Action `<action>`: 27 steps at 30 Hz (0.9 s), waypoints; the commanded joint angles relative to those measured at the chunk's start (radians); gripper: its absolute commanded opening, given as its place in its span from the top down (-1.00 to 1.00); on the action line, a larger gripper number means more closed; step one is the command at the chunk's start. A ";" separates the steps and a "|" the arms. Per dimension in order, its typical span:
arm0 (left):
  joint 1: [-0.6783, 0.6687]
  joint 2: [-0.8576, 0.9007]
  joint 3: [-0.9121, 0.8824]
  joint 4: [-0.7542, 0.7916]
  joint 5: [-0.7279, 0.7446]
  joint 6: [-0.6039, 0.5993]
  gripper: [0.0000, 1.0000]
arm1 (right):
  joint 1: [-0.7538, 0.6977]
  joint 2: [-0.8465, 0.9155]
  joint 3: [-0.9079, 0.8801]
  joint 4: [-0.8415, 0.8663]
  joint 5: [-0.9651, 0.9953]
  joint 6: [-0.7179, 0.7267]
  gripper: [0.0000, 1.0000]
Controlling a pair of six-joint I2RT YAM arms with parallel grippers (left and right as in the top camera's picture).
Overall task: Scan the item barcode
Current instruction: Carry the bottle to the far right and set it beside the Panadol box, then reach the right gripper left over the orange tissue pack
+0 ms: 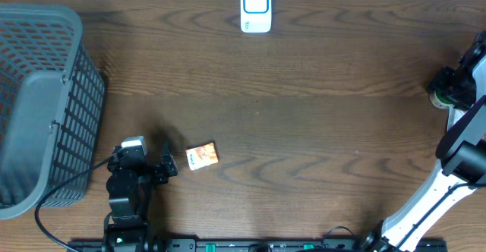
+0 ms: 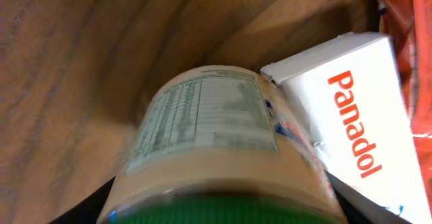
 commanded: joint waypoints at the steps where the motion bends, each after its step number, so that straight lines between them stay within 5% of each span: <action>1: -0.003 -0.001 -0.011 -0.039 0.011 0.013 -0.97 | -0.011 -0.014 0.027 -0.019 -0.080 0.011 -0.99; 14: -0.003 -0.001 -0.011 -0.039 0.011 0.013 -0.97 | 0.058 -0.436 0.249 -0.120 -0.263 0.109 -0.98; 27: -0.003 -0.001 -0.011 -0.039 0.011 0.013 -0.97 | 0.613 -0.515 0.181 -0.347 -0.311 0.123 -0.99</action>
